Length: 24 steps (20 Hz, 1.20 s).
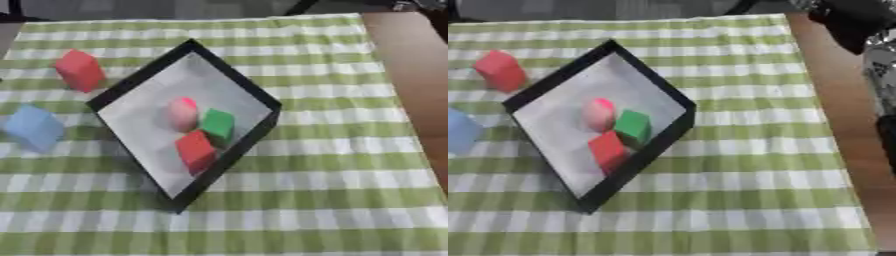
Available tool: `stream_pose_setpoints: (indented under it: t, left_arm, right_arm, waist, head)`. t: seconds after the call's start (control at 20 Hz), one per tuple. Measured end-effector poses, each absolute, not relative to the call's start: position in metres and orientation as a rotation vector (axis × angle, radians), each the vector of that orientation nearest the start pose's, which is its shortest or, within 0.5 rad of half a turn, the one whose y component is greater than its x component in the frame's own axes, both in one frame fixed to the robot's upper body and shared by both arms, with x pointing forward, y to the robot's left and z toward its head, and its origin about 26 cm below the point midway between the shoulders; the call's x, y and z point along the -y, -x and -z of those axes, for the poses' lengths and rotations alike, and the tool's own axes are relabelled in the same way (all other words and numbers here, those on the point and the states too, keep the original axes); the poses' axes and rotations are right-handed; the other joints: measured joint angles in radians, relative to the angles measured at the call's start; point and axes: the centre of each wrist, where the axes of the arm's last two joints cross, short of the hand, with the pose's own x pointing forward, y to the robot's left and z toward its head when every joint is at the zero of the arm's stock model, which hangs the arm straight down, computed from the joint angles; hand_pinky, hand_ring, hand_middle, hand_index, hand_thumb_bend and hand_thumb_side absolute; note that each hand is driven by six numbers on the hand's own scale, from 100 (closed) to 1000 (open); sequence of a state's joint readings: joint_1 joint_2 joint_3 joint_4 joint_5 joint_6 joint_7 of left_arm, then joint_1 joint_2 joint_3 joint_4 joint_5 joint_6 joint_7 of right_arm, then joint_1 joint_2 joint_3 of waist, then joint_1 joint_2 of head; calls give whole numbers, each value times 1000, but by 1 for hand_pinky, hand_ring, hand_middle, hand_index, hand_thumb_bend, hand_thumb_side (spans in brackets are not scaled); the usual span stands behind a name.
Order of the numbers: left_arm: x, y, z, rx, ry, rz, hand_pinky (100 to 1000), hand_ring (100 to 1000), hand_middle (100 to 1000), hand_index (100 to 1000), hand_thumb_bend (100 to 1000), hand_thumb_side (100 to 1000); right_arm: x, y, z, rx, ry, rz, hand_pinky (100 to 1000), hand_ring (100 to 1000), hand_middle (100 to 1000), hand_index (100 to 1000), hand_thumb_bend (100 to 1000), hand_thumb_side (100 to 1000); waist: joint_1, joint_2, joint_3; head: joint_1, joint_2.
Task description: Pick up objects on the table and place them in the box.
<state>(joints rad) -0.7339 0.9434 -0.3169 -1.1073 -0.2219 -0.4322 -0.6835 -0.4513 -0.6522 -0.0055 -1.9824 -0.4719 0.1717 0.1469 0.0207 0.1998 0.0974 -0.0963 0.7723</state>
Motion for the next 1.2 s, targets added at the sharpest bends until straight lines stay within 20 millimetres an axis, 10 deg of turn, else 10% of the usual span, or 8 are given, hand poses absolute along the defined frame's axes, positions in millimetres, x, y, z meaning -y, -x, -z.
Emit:
stream_pose_setpoints:
  t: [0.25,1.2]
  left_arm:
    - [-423,-410,-222,1283,-474,1693,880,857,806,849,693,100]
    - [-423,-413,-211,1263,-480,1707,910,872,797,843,677,100]
  right_arm:
    - [292,-304,-275,2124,-155,-612,881,737,638,778,230,264]
    - [291,-304,-274,2111,-160,-605,883,735,634,775,221,271]
  waist:
    - [0,0,-1]
    - [0,0,-12]
  head:
    - [1,0]
    - [1,0]
